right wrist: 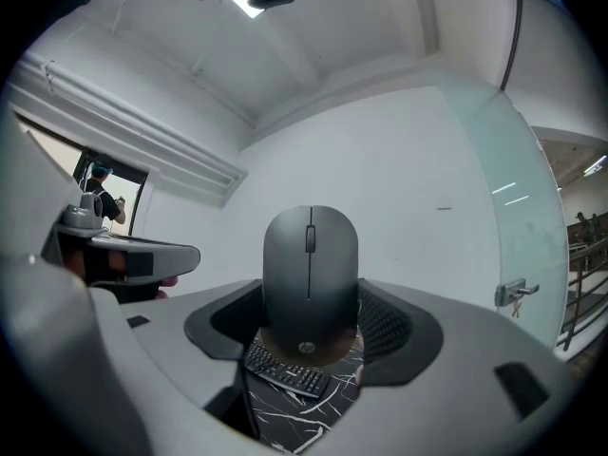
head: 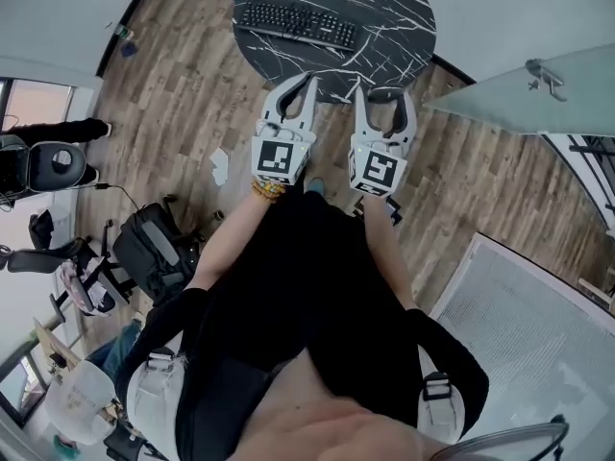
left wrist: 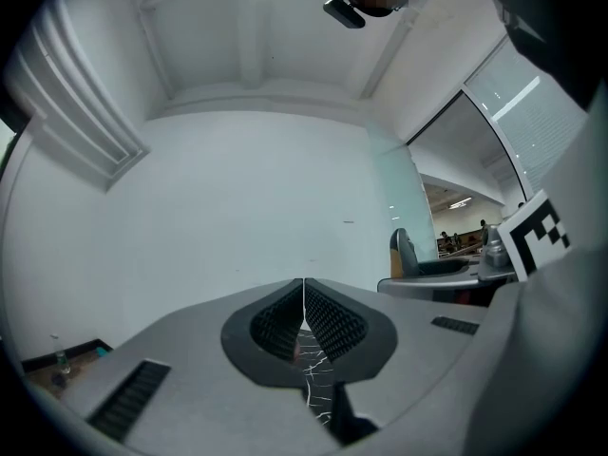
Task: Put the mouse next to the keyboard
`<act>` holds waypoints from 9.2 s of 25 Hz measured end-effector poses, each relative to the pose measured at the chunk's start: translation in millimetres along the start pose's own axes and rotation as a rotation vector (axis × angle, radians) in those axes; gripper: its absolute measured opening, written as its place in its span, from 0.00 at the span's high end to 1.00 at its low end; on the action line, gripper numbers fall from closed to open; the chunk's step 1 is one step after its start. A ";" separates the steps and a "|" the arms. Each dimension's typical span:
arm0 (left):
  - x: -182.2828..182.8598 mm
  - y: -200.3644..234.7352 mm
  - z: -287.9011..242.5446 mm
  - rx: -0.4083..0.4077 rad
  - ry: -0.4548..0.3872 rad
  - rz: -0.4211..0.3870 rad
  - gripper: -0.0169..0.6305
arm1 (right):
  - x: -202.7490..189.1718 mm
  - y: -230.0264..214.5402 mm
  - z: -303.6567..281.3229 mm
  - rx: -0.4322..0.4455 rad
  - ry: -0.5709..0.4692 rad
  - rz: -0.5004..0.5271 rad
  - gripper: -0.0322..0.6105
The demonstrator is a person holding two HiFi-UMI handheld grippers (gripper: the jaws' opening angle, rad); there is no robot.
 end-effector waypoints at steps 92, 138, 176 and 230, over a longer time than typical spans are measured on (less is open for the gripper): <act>-90.7 140.8 -299.2 -0.272 0.101 0.035 0.95 | -165.8 -96.8 -328.4 -0.107 0.438 -0.077 0.50; -109.5 156.7 -301.8 -0.257 0.164 0.067 0.95 | -326.7 -85.8 -310.4 -0.106 0.871 -0.182 0.50; -118.9 165.0 -287.2 -0.205 0.201 0.062 0.95 | -402.8 -71.4 -296.0 -0.064 1.125 -0.219 0.50; -113.2 164.0 -280.7 -0.197 0.177 0.033 0.95 | -408.1 -75.1 -297.2 -0.112 1.143 -0.314 0.50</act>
Point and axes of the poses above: the fingertips, and each gripper's own axes: z backward along the fingers, y to its left, x out of its top, the point moved 5 cm from there along z, backward along the fingers, and after that the axes turned 7 degrees about -x, right-handed, at the moved point
